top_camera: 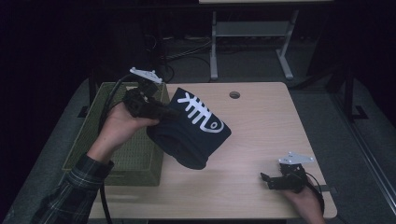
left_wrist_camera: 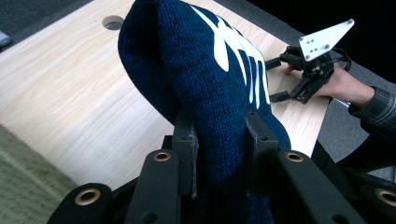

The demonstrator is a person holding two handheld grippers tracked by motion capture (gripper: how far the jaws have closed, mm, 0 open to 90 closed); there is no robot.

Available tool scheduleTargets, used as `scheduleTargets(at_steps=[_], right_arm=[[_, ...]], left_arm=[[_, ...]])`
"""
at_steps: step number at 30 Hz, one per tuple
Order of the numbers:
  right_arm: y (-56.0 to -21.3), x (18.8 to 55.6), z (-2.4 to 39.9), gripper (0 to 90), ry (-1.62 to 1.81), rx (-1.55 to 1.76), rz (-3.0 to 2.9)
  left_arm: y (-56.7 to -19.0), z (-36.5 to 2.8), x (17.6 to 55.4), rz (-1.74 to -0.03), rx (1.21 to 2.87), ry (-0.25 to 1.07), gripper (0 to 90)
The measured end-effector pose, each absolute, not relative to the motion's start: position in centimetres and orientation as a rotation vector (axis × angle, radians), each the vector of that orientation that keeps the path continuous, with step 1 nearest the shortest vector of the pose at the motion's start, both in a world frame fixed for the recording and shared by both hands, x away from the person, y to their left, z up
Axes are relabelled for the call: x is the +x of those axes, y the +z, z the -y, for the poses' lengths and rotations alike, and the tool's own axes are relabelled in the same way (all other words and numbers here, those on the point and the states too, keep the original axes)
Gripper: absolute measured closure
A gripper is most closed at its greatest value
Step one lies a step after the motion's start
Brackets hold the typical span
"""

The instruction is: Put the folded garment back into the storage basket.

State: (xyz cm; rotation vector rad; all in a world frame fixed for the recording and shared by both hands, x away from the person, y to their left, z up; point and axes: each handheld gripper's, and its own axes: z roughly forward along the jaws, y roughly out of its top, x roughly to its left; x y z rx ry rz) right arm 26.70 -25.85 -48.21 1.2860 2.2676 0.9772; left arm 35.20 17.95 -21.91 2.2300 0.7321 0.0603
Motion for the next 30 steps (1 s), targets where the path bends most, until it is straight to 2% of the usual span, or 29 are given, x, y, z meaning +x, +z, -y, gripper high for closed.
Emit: scheduleTargets(at_steps=[15, 30], right_arm=[[-48.2, 26.7, 25.8, 9.0, 0.978, 1.287, -2.267], [-48.2, 26.7, 25.8, 9.0, 0.977, 1.287, -2.267]], left_arm=[[-19.9, -22.7, 34.4, -0.806, 2.187, 0.129, 70.6], [-19.5, -28.9, 32.9, -0.972, 2.095, 0.203, 70.6]])
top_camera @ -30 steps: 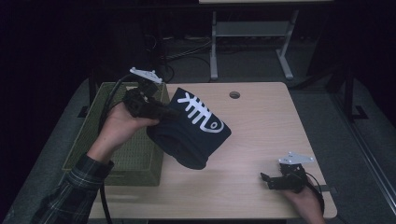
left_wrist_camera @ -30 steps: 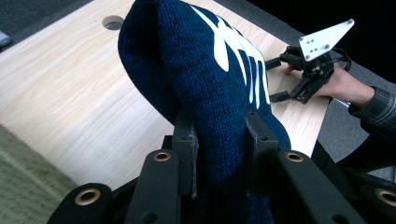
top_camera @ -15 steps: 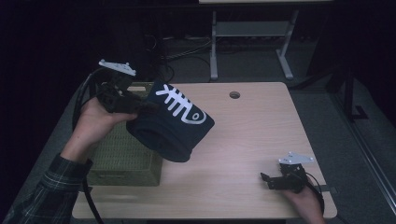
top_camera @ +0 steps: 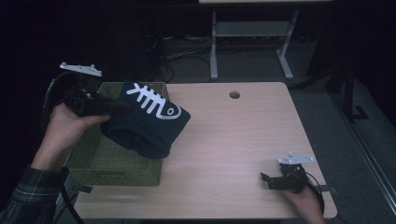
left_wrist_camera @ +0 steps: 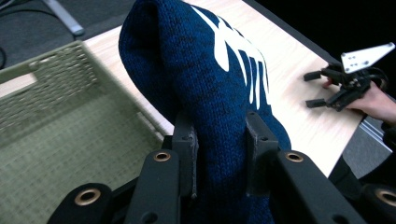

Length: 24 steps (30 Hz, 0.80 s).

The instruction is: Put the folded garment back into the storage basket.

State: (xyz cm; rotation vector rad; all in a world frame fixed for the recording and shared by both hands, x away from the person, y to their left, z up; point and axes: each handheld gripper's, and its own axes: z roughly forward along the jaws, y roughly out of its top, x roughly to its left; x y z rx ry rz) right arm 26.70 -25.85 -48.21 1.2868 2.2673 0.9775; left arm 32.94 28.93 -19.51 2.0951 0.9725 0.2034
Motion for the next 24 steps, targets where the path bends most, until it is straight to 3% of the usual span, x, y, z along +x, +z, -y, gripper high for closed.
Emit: scheduleTargets(at_steps=[24], right_arm=[[-48.2, 26.7, 25.8, 9.0, 0.979, 1.288, -2.267]], left_arm=[[-22.4, -35.9, 33.3, -1.174, 1.985, 0.222, 70.5]])
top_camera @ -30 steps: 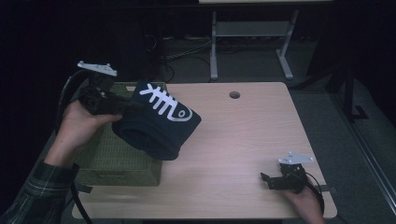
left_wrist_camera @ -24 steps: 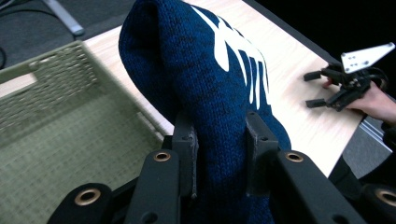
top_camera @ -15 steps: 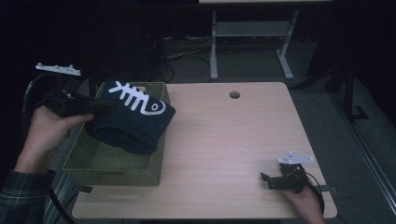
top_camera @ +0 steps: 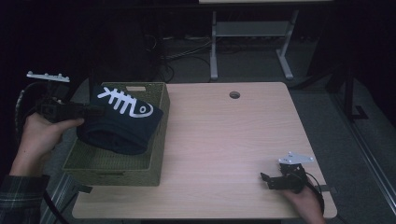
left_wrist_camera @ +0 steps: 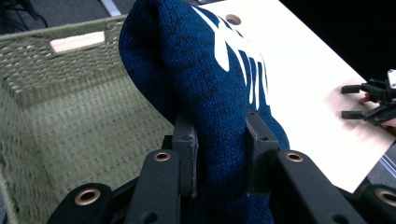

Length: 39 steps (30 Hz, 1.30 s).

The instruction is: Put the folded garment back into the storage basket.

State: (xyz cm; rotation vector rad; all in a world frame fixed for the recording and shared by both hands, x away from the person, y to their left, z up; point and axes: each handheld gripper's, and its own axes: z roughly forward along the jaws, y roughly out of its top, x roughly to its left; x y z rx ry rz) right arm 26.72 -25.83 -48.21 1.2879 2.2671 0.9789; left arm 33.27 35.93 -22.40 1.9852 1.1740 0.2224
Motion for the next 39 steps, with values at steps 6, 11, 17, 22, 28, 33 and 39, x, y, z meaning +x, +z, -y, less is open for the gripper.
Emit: scheduleTargets(at_steps=[6, 11, 17, 22, 28, 33, 39], right_arm=[[-48.2, 26.7, 25.8, 9.0, 0.978, 1.287, -2.267], [-48.2, 26.7, 25.8, 9.0, 0.979, 1.287, -2.267], [-48.2, 26.7, 25.8, 8.9, 0.979, 1.288, -2.265], [-48.2, 26.7, 25.8, 9.0, 0.977, 1.287, -2.265], [-48.2, 26.7, 25.9, 9.0, 0.977, 1.285, -2.269], [-48.2, 26.7, 25.8, 9.0, 0.978, 1.287, -2.268], [-48.2, 26.7, 25.8, 9.0, 0.977, 1.287, -2.267]], left_arm=[[-23.9, -36.9, 33.5, -1.219, 1.978, 0.203, 70.5], [-25.2, -37.6, 33.7, -1.259, 1.973, 0.196, 70.5], [-26.9, -38.3, 33.9, -1.3, 1.97, 0.174, 70.5], [-28.3, -38.1, 34.1, -1.307, 1.97, 0.135, 70.5], [-30.2, -37.7, 34.6, -1.324, 1.984, 0.09, 70.5], [-31.5, -38.1, 34.9, -1.352, 1.966, 0.07, 70.4], [-32.5, -38.9, 35.3, -1.381, 1.962, 0.057, 70.3]])
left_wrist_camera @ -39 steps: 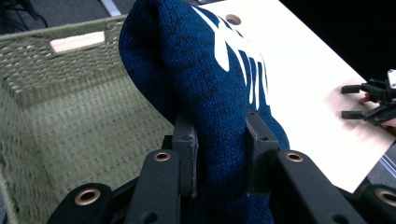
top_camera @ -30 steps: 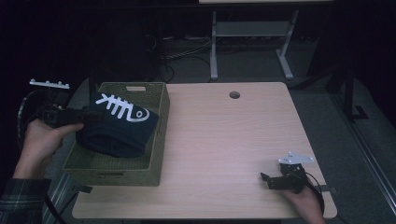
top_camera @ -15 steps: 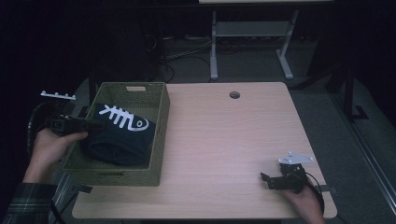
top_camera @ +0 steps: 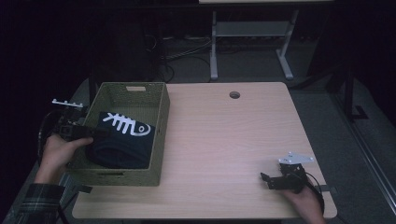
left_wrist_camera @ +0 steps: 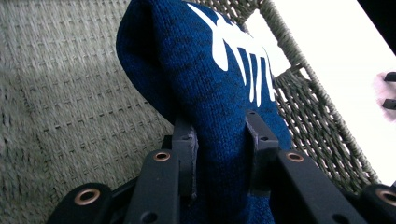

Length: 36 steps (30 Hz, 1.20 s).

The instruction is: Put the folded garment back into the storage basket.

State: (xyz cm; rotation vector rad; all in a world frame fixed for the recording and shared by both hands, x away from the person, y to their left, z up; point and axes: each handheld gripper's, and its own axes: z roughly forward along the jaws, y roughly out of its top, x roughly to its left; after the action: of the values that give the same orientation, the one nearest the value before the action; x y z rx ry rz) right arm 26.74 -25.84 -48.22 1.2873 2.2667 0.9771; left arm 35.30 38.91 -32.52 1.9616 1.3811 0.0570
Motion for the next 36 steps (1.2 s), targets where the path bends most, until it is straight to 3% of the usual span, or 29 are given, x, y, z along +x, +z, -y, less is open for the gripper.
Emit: scheduleTargets(at_steps=[9, 14, 25, 36], right_arm=[[-48.2, 26.7, 25.8, 9.0, 0.977, 1.287, -2.266], [-48.2, 26.7, 25.8, 9.0, 0.977, 1.287, -2.267], [-48.2, 26.7, 25.8, 9.0, 0.977, 1.286, -2.267], [-48.2, 26.7, 25.8, 9.0, 0.977, 1.287, -2.267]], left_arm=[[-34.3, -38.9, 35.9, -1.402, 1.981, 0.036, 69.5], [-34.5, -38.6, 36.1, -1.398, 2.029, 0.097, 66.4], [-33.7, -38.6, 36.1, -1.467, 2.078, 0.266, 34.7], [-32.1, -37.4, 35.2, -1.417, 2.069, 0.351, 28.2]])
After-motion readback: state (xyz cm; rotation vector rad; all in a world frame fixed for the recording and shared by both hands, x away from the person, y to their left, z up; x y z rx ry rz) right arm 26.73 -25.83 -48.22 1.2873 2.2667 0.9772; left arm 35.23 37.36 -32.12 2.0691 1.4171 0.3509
